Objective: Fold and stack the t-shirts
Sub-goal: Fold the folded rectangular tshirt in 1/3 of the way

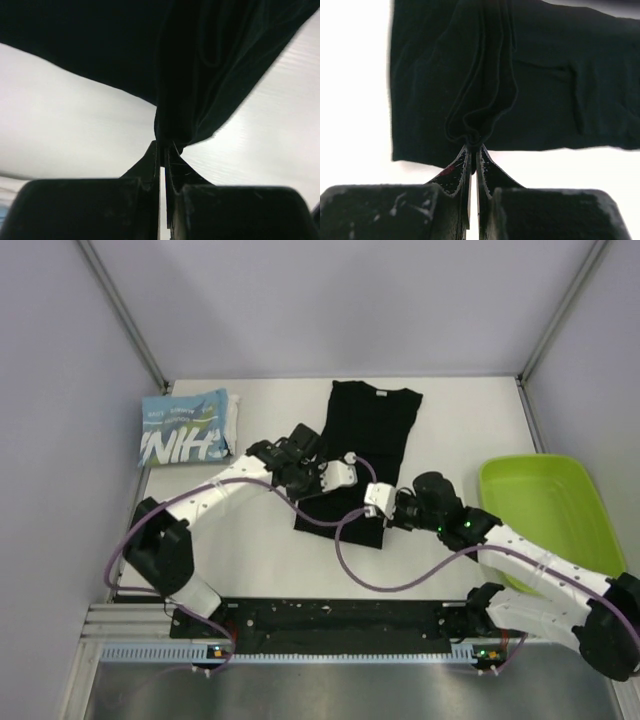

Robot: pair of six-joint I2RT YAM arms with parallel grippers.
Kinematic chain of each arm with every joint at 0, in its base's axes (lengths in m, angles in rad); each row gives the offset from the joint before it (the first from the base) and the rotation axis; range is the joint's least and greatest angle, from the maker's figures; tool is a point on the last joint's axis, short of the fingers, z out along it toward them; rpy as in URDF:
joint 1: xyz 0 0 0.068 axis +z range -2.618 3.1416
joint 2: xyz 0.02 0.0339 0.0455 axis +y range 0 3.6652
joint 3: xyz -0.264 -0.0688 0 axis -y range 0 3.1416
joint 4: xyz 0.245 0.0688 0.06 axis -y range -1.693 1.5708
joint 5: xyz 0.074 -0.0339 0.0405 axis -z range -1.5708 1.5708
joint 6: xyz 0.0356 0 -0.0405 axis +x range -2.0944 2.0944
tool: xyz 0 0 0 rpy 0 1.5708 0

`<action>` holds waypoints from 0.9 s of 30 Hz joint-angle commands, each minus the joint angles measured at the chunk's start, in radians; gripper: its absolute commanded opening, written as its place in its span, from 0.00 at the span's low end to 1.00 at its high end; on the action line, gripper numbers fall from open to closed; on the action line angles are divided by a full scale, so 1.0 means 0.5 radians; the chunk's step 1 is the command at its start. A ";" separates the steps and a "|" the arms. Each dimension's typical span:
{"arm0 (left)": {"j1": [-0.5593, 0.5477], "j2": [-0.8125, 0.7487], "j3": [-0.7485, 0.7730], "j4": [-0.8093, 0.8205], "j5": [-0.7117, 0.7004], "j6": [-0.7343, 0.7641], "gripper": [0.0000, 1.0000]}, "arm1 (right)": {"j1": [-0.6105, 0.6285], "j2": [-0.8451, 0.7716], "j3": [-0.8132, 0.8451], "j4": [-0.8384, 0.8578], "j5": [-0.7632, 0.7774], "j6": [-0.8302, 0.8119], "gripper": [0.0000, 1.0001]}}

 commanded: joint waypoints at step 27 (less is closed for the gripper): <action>0.258 1.112 1.005 0.458 -0.359 -0.177 0.26 | -0.719 1.221 0.417 0.792 0.243 0.026 0.00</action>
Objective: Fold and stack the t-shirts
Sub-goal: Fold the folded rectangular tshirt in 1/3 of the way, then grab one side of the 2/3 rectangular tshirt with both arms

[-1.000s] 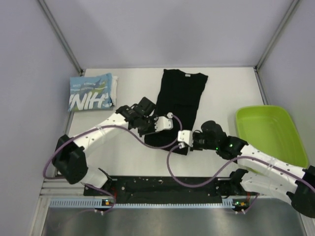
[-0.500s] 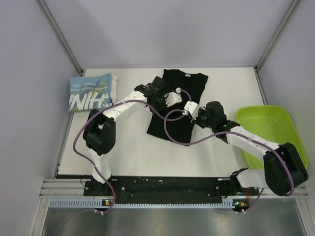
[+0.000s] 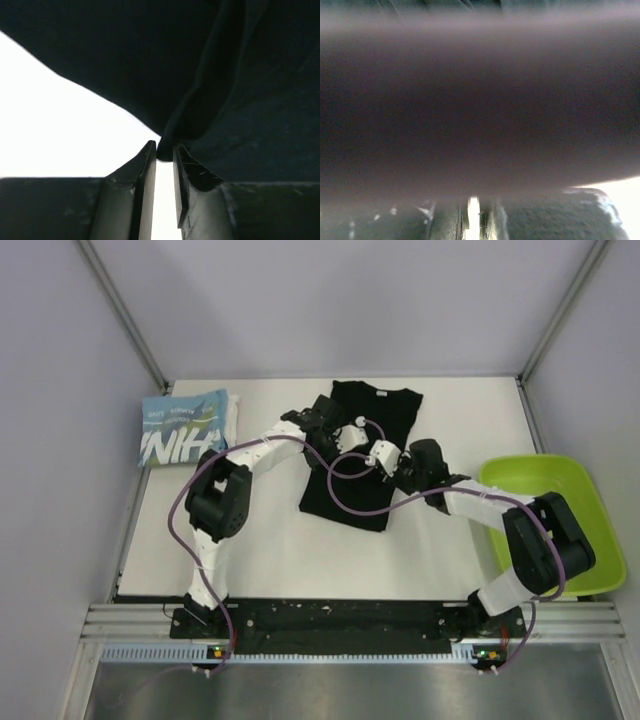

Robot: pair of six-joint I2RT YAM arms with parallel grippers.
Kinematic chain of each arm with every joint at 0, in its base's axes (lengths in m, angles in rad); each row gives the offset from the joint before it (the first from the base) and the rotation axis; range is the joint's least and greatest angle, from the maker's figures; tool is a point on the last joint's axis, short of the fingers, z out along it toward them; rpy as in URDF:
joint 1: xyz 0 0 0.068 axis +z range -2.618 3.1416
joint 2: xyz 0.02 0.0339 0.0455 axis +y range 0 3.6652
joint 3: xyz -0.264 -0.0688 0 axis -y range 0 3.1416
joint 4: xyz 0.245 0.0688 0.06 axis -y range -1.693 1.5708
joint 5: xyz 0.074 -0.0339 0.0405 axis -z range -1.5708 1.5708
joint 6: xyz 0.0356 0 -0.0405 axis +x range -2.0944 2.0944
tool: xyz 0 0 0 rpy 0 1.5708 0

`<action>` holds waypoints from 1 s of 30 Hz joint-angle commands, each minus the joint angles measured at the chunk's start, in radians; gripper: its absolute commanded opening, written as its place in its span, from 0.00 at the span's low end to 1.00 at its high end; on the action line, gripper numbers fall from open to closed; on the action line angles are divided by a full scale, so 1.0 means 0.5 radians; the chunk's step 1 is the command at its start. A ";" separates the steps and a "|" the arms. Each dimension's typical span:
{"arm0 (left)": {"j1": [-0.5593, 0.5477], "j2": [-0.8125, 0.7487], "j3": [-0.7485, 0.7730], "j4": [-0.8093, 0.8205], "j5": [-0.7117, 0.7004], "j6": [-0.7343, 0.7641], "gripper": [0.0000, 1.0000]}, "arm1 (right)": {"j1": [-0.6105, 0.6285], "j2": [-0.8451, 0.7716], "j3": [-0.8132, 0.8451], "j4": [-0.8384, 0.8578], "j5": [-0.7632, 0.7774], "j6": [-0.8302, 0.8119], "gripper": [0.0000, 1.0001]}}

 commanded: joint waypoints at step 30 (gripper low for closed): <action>-0.024 -0.822 -1.095 0.186 0.708 0.956 0.56 | 0.526 -0.697 -0.310 -0.617 -0.259 -0.395 0.56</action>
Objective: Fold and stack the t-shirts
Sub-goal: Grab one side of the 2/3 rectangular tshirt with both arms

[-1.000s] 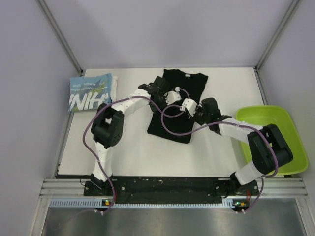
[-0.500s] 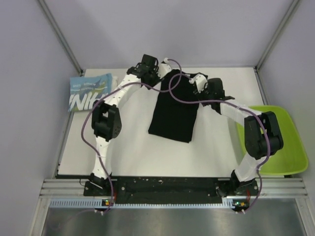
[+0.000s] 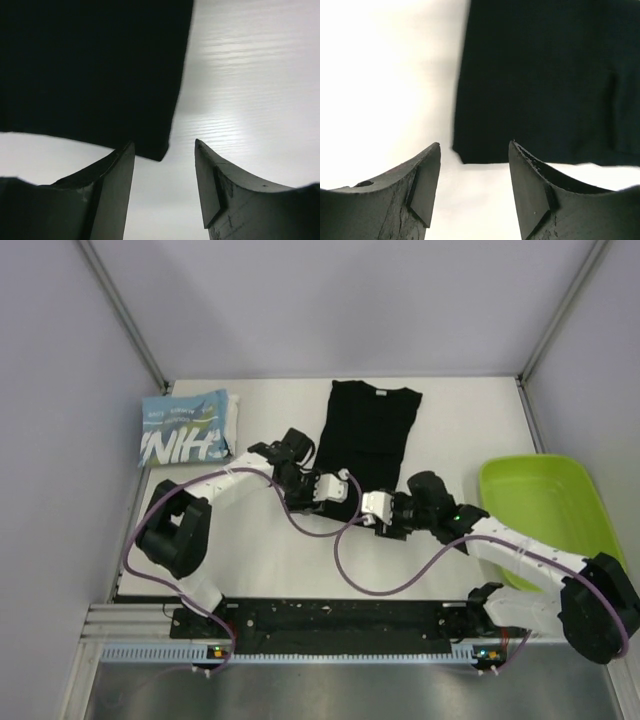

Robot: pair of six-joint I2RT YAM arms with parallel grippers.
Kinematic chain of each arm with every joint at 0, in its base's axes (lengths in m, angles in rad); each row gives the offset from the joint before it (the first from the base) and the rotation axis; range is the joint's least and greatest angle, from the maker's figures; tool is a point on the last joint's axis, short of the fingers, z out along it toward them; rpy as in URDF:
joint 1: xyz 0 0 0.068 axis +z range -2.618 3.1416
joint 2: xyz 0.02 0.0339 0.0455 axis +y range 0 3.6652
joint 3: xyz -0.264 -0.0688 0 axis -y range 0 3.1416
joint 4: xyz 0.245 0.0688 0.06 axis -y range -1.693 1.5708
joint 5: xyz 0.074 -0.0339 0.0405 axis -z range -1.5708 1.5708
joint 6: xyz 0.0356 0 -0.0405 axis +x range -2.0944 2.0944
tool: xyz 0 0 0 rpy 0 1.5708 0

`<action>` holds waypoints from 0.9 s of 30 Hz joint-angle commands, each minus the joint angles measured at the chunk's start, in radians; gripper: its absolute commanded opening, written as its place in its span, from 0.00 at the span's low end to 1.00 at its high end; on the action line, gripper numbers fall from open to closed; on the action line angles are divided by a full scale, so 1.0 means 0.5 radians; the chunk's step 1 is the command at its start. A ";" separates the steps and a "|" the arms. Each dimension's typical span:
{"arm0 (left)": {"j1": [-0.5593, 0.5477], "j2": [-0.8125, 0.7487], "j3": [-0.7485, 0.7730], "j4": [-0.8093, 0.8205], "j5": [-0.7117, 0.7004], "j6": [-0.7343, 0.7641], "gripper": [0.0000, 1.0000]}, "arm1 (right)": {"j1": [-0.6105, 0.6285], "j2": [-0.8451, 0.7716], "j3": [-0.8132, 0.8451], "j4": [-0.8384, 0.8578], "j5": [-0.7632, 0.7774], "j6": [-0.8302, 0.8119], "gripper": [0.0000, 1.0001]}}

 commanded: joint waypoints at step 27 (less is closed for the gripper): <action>-0.139 -0.234 -0.283 -0.224 -0.048 -0.216 0.00 | 0.593 0.067 0.099 -0.510 0.422 -0.058 0.00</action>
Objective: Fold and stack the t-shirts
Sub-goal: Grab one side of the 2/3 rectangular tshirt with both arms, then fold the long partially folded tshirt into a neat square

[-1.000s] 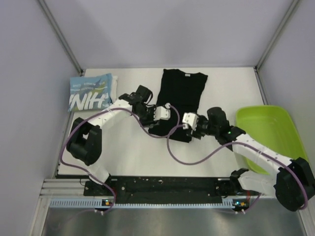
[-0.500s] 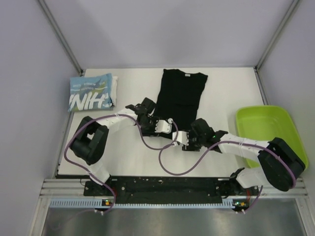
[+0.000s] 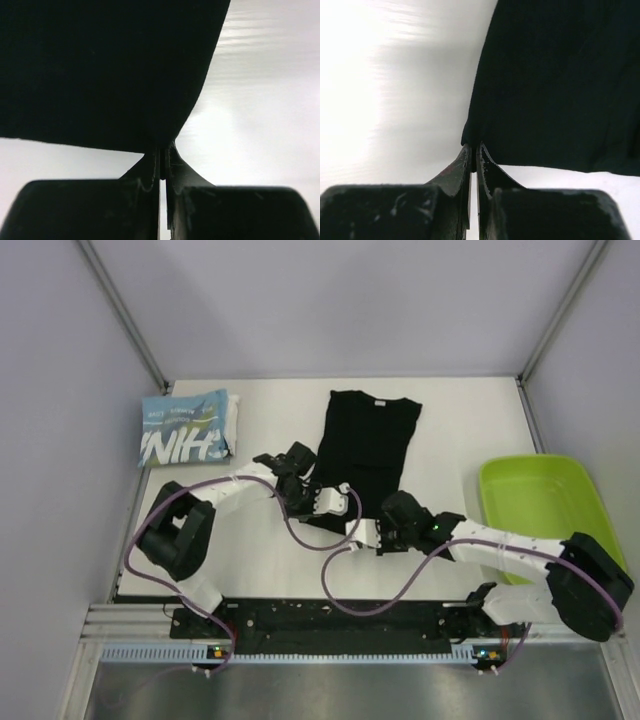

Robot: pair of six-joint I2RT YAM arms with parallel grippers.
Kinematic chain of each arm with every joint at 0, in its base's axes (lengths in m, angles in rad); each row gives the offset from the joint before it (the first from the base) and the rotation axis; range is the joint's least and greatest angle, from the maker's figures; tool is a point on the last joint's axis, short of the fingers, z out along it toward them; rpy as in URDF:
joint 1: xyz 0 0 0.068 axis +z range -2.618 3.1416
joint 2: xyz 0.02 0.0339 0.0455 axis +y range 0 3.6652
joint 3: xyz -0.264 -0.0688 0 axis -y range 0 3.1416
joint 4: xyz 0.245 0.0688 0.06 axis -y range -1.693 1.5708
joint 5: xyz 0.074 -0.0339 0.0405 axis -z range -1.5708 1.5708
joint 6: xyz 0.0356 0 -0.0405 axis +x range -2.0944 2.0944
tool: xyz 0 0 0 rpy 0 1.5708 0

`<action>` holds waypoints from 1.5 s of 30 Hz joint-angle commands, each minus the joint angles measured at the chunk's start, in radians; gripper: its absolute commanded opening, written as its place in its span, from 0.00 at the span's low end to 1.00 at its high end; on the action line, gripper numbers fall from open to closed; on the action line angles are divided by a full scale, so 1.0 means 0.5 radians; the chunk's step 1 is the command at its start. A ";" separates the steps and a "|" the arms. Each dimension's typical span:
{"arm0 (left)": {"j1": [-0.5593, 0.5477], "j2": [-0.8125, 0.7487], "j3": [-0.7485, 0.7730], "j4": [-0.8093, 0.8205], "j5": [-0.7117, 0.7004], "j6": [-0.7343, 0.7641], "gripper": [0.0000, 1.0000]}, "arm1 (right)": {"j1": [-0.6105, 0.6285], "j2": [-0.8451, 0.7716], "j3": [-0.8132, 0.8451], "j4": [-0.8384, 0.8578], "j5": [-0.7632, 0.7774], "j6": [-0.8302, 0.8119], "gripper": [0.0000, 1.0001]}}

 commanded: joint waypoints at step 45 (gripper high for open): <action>0.205 0.652 1.586 -0.705 -0.304 -0.873 0.00 | -0.913 0.180 0.707 -0.235 -0.162 0.884 0.00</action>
